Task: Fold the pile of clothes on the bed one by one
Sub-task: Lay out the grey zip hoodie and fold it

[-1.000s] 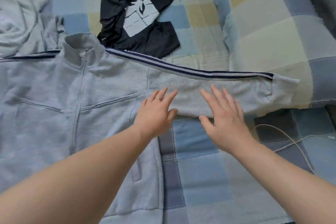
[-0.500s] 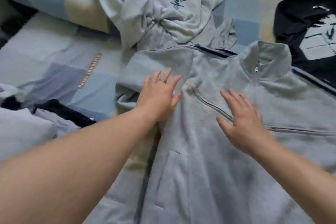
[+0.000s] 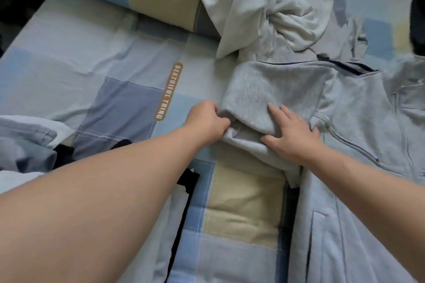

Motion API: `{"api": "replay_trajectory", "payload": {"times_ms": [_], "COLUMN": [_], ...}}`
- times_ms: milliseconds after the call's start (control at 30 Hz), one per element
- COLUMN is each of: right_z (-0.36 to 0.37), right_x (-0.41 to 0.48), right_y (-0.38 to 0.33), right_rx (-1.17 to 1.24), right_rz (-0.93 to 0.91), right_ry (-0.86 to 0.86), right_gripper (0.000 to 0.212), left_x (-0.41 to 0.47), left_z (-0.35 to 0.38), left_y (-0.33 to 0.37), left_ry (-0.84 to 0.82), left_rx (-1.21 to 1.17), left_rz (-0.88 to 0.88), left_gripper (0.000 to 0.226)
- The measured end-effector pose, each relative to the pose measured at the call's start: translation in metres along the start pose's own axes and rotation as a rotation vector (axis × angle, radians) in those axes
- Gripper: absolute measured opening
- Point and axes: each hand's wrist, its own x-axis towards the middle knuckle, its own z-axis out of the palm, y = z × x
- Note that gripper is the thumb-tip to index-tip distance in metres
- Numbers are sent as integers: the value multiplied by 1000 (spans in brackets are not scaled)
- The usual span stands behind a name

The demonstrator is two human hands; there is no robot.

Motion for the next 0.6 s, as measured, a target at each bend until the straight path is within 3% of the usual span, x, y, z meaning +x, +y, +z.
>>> {"api": "replay_trajectory", "payload": {"times_ms": [233,333,400,500,567,600], "right_z": [-21,-35,-36,-18,-5,0], "right_x": [-16,-15,-8,6,13,16], "right_y": [-34,-53,-57,-54,-52,-52], "right_rx": [129,177,197,222,262,284], "right_rz": [-101,-172,-169,-185,-182,-186], "right_ry": [-43,-42,-64,-86,-74,-76], "right_gripper": [89,81,79,72,62,62], "left_x": [-31,-21,-11,-5,-11,-11], "left_z": [-110,-143,-133,-76,-38,-22], "left_y": [52,55,43,10,-9,-16], "left_ry": [429,486,290,-177,-456,-511], "left_rx": [219,155,173,26,-222,-223], "left_rz": [380,307,143,-152,-307,-284], "left_gripper": [12,15,22,62,60,55]}}
